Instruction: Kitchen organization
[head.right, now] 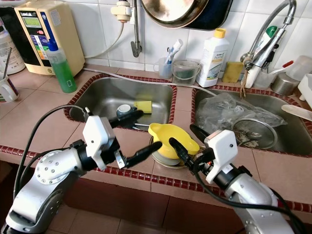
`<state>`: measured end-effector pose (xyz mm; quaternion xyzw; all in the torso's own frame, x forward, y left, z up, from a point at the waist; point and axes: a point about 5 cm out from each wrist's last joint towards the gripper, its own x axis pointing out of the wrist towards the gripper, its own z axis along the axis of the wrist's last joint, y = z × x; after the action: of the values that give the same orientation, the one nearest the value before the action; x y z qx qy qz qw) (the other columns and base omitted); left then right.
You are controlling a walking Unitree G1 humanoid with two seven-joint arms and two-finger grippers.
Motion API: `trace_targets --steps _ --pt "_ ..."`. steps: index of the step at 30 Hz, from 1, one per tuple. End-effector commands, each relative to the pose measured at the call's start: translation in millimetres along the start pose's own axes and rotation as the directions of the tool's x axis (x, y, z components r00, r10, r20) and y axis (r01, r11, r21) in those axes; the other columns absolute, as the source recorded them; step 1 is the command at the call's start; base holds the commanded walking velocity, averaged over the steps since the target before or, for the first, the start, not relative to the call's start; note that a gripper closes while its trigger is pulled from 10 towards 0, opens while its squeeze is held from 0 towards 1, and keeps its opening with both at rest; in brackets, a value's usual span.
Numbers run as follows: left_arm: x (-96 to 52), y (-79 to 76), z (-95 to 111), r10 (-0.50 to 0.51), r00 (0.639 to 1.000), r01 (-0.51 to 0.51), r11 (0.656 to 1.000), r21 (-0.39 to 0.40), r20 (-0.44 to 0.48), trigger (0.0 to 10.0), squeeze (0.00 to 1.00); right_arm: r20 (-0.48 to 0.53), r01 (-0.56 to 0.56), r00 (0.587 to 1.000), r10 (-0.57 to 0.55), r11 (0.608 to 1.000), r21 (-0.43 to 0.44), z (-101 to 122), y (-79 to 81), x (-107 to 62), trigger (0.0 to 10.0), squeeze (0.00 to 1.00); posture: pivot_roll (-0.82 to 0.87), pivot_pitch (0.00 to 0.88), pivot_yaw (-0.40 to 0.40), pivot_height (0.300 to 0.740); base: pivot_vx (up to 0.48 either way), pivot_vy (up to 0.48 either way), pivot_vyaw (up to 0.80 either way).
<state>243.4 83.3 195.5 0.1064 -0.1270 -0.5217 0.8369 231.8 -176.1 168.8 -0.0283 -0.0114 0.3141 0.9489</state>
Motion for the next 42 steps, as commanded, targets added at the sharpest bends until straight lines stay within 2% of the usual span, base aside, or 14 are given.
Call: trace_targets --steps 1,9,17,21,33,42 --pt "-0.4 3.2 2 -0.009 1.000 0.010 0.999 0.033 -0.008 10.0 0.00 -0.012 -0.010 1.000 0.010 1.000 0.028 2 -6.8 -1.1 10.0 0.00 -0.07 0.025 -0.009 0.740 0.000 0.000 0.00" --pt "3.5 16.1 0 -0.009 1.000 0.009 0.997 0.072 -0.010 10.0 0.00 -0.073 -0.106 0.991 0.111 0.992 0.069 -3 -11.5 4.3 10.0 0.00 -0.07 0.021 -0.014 0.740 0.000 0.000 0.00" --pt "11.6 19.9 2 -0.022 1.000 0.021 0.995 0.102 0.007 10.0 0.00 -0.118 -0.170 0.977 0.178 0.983 0.076 -9 -12.7 9.2 10.0 0.00 -0.07 0.023 -0.014 0.740 0.000 0.000 0.00" --pt "16.5 17.0 4 -0.039 0.999 0.037 0.994 0.104 0.023 10.0 0.00 -0.136 -0.203 0.968 0.211 0.977 0.069 -13 -15.1 17.2 10.0 0.00 -0.07 0.028 -0.009 0.740 0.000 0.000 0.00" --pt "18.6 11.7 10 -0.066 0.997 0.060 0.992 0.112 0.046 10.0 0.00 -0.203 -0.316 0.925 0.322 0.947 0.060 -16 -24.3 22.7 10.0 0.00 -0.06 0.034 -0.016 0.740 0.000 0.000 0.00" --pt "13.8 1.1 -3 -0.156 0.987 0.159 0.980 0.123 -0.033 10.0 0.00 -0.229 -0.384 0.893 0.388 0.921 0.064 -11 -29.6 28.4 10.0 0.00 -0.05 0.049 -0.022 0.740 0.000 0.000 0.00"
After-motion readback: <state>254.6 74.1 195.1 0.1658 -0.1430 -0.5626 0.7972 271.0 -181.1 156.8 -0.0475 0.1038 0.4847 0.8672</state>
